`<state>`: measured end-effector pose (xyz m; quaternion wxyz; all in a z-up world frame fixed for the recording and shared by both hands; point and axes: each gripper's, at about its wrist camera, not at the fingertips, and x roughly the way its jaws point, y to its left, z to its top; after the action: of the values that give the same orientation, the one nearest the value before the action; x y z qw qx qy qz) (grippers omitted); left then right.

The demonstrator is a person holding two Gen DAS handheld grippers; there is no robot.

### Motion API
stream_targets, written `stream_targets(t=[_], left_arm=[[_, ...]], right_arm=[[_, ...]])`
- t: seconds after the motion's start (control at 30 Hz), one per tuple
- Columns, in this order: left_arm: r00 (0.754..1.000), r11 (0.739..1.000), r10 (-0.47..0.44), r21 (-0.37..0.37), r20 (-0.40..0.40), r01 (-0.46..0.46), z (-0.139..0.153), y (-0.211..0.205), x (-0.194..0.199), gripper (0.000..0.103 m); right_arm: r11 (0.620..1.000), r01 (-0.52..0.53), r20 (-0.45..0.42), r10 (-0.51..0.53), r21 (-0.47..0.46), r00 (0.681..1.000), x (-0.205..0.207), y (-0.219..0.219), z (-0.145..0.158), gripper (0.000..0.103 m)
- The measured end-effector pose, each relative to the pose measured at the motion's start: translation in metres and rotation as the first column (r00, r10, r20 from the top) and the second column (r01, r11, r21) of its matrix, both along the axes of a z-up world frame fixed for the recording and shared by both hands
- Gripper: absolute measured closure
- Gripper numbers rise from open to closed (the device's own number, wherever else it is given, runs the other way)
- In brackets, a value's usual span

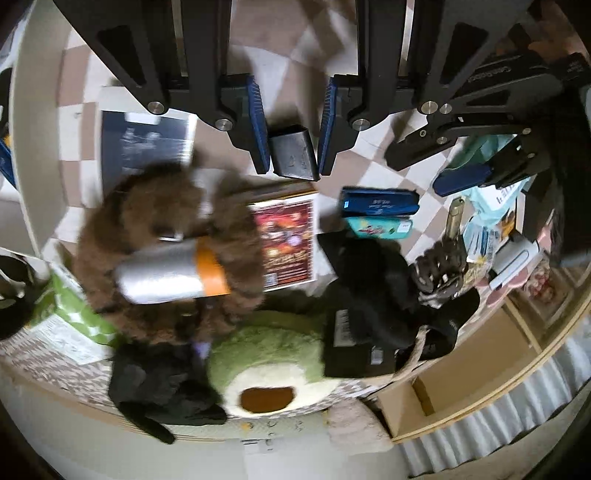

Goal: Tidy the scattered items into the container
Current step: 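Lower the right gripper onto the small black charger while the left gripper approaches the blue lighter, then close the right gripper on the black charger while the left gripper grasps the blue lighter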

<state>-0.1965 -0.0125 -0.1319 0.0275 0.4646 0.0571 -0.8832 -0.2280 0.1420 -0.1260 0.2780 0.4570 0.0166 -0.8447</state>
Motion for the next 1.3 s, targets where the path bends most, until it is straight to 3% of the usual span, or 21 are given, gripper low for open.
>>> stream_targets(t=[0.2, 0.43, 0.57, 0.7, 0.93, 1.0, 1.03, 1.3], left_arm=[[1.0, 1.0, -0.008, 0.0, 0.002, 0.008, -0.002, 0.001, -0.003, 0.03], [1.0, 1.0, -0.025, -0.004, 0.001, 0.025, -0.003, 0.005, -0.005, 0.026], [1.0, 0.999, -0.031, 0.016, -0.001, 0.031, -0.001, 0.002, -0.003, 0.026], [0.999, 0.997, -0.05, 0.065, 0.005, 0.049, 0.004, -0.004, 0.001, 0.026], [0.997, 0.995, -0.063, 0.07, -0.042, 0.066, 0.024, -0.012, 0.006, 0.024], [0.995, 0.995, -0.086, 0.043, -0.045, 0.088, 0.029, -0.015, 0.006, 0.014], [0.995, 0.995, -0.095, 0.024, -0.043, 0.096, 0.029, -0.016, 0.005, 0.013], [0.994, 0.995, -0.096, -0.032, 0.045, 0.097, 0.008, -0.008, -0.019, 0.013]], right_arm=[[0.999, -0.006, -0.015, 0.007, 0.044, 1.0, -0.016, -0.02, -0.01, 0.079], [0.999, -0.009, -0.021, 0.01, 0.035, 1.0, -0.03, -0.029, -0.013, 0.079], [0.996, -0.086, 0.0, 0.086, 0.006, 0.996, -0.022, -0.037, -0.01, 0.079], [0.985, -0.149, 0.063, 0.154, -0.085, 0.986, -0.016, -0.042, -0.006, 0.079], [0.986, -0.057, 0.072, 0.068, -0.155, 0.995, -0.014, -0.015, 0.011, 0.078], [0.981, -0.025, 0.076, 0.04, -0.194, 0.996, -0.015, -0.001, 0.015, 0.078], [0.979, -0.014, 0.078, 0.031, -0.206, 0.996, -0.016, 0.003, 0.017, 0.078], [0.957, 0.064, 0.102, -0.037, -0.283, 0.994, -0.021, 0.036, 0.025, 0.078]])
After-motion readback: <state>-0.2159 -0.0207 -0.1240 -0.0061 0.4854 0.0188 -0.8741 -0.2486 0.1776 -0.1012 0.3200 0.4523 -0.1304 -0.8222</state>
